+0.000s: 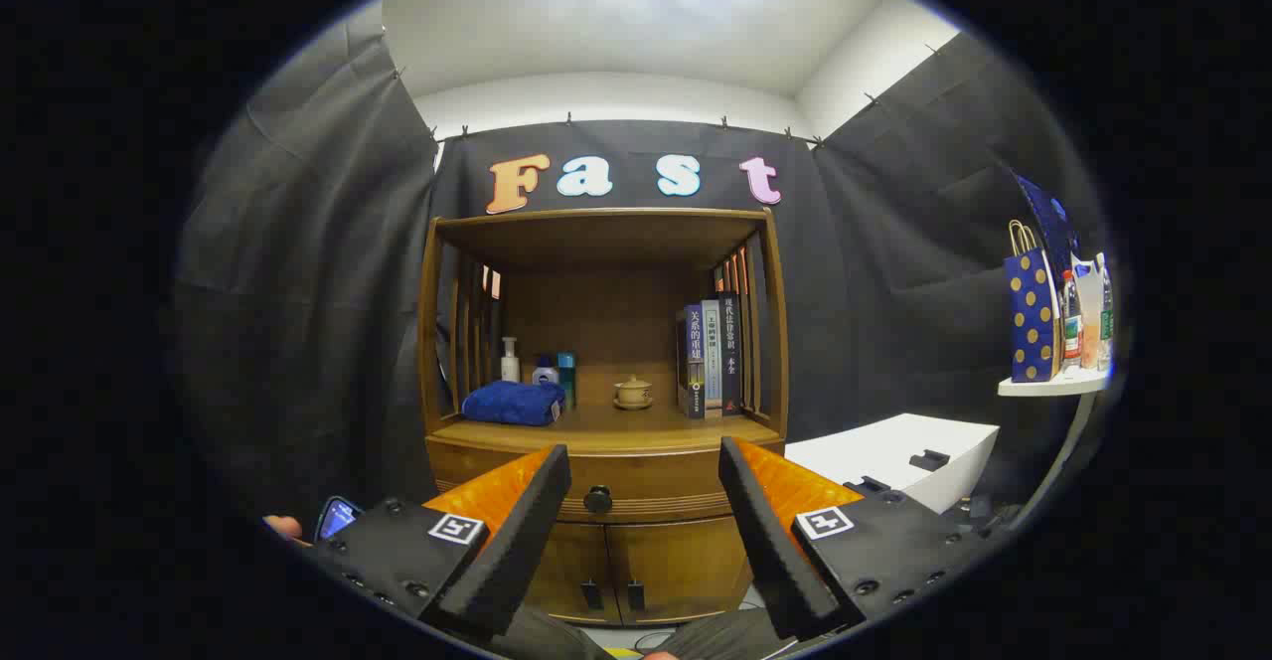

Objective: Pull open the drawer, take out the items inside it, and place them on the countertop above the cabinet.

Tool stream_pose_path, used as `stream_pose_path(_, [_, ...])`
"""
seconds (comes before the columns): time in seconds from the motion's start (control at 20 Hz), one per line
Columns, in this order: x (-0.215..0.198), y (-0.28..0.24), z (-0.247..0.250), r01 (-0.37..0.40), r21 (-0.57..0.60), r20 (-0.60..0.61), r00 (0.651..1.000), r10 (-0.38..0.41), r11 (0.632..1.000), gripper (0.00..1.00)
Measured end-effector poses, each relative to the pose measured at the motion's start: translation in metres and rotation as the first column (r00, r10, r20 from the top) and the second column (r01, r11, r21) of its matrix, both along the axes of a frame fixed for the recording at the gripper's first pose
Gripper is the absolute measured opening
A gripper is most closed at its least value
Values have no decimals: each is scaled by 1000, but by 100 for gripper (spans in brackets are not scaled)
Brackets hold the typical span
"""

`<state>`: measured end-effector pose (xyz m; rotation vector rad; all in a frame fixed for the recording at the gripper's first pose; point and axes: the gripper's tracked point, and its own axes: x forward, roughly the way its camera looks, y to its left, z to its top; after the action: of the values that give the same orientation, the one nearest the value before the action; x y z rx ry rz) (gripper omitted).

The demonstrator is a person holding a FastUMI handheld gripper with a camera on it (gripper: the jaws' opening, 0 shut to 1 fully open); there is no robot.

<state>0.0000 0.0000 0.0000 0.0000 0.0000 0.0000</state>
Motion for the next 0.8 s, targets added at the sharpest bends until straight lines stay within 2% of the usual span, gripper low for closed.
stream_pose_path(0.8, [2,-5,3,18,37,-6,1000,-18,999,98])
